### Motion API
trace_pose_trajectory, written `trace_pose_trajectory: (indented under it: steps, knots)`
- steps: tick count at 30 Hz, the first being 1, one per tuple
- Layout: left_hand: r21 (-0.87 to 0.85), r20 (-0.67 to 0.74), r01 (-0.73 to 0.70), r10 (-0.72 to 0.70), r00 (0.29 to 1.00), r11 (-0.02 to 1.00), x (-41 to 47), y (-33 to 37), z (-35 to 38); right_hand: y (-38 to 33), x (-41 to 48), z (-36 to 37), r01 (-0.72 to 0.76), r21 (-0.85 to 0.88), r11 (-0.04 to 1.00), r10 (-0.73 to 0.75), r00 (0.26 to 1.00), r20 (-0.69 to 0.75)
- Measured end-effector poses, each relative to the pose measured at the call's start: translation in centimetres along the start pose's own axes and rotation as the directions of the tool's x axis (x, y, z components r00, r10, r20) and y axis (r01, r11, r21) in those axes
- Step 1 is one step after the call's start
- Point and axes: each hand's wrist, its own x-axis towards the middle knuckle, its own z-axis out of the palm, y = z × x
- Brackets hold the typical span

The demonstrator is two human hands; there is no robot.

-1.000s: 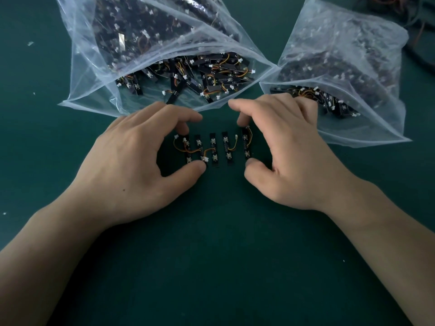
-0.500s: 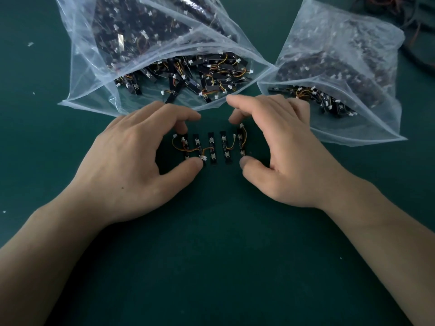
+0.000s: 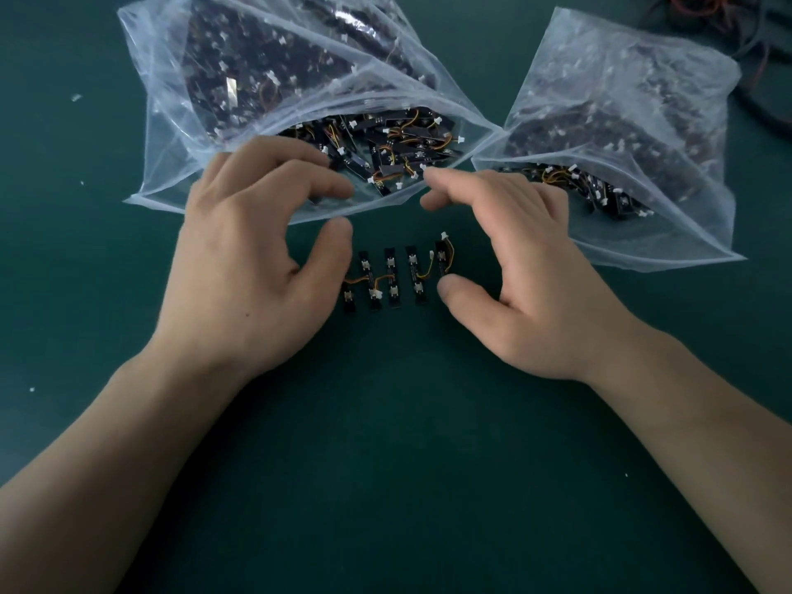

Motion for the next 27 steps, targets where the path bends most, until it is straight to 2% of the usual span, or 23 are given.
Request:
trace_pose_trajectory:
  steps: [4, 9, 14, 21, 27]
  knots:
    - [0.057, -0.017, 0.017, -0.017, 1.000, 0.998, 2.3, 0.0, 1.0, 0.0, -0.1, -0.1, 0.001, 0.022, 1.000, 0.000, 0.997, -0.078]
    - [0.152, -0.017, 0.092, -0.091, 0.996, 0.984, 5.1, -0.5, 1.7, 0.1, -0.3, 0.0, -0.021, 0.063, 0.998, 0.028, 0.994, -0.109]
    - [0.311, 0.061, 0.158, -0.186, 0.981, 0.937, 5.0, -0.9, 1.7, 0.2, -0.2, 0.2, -0.024, 0.063, 0.998, 0.032, 0.991, -0.129]
    - [0.177, 0.045, 0.207, -0.218, 0.975, 0.962, 5.3, -2.3, 1.9, 0.2, -0.1, 0.3, -0.020, 0.034, 0.999, 0.024, 0.993, -0.117]
    - [0.104, 0.008, 0.124, -0.126, 0.992, 0.987, 5.0, -2.3, 1.9, 0.3, -0.1, 0.3, -0.020, 0.031, 0.999, 0.023, 0.993, -0.117]
